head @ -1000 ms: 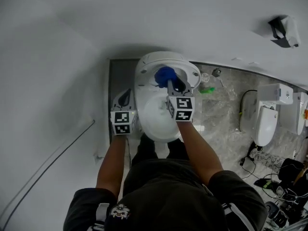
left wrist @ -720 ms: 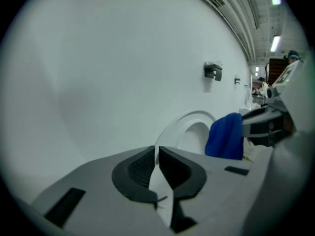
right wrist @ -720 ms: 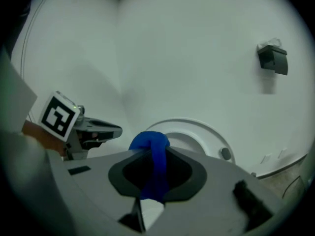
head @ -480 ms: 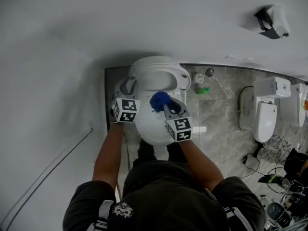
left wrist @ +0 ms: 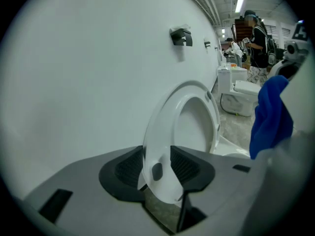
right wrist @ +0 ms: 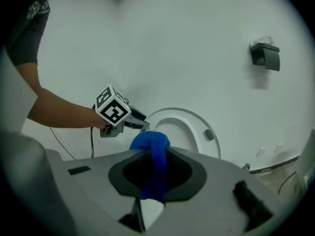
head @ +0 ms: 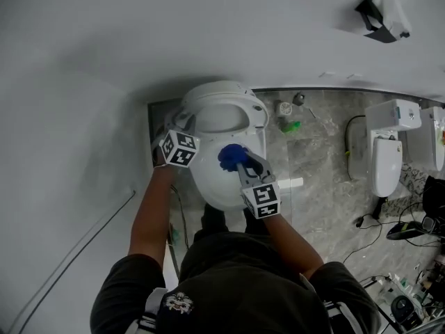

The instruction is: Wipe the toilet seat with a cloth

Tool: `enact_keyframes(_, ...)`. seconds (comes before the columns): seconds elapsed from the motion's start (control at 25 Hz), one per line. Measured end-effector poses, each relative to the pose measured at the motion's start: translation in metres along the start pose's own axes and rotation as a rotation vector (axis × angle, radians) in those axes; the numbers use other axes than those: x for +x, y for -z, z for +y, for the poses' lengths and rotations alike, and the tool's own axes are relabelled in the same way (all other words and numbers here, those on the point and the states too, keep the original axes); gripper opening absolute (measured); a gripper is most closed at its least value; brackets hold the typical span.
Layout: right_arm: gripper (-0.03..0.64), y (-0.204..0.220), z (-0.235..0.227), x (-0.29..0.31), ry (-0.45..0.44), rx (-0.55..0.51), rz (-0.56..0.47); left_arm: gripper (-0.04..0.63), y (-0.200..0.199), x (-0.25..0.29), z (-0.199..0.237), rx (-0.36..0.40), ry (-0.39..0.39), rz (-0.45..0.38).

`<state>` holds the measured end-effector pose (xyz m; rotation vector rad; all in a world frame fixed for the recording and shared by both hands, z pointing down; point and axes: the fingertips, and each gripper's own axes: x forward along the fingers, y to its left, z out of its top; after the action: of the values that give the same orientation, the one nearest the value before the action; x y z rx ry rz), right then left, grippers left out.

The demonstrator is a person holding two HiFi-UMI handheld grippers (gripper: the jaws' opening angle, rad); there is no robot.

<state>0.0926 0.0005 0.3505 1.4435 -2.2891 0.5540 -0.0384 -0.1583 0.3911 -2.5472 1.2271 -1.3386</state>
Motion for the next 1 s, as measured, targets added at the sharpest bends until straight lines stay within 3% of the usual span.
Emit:
enact_keyframes(0.28,0.058,-0.001,-0.002,-0.016,-0.016,-0.009,-0.009,0.166,0.003,0.002,-0.003,0.043,0.008,0.018)
enact_keyframes(0.44,0.058,-0.015,-0.009,-0.023,-0.011,-0.015,-0.049,0.166,0.009,-0.010,-0.011,0.124,-0.007,0.043)
enact_keyframes(0.6,0.058,-0.036,-0.009,-0.034,-0.036,-0.031,-0.095,0.167,0.017,-0.029,-0.026,0.158,-0.005,0.059)
enact_keyframes(0.8,0.058,-0.066,-0.004,-0.050,-0.123,-0.006,-0.165,0.183,0.030,-0.057,-0.051,0.217,-0.005,0.104)
enact_keyframes(1.0,0.058,-0.082,0.003,-0.057,-0.227,-0.020,-0.196,0.195,0.047,-0.083,-0.084,0.207,0.049,0.162)
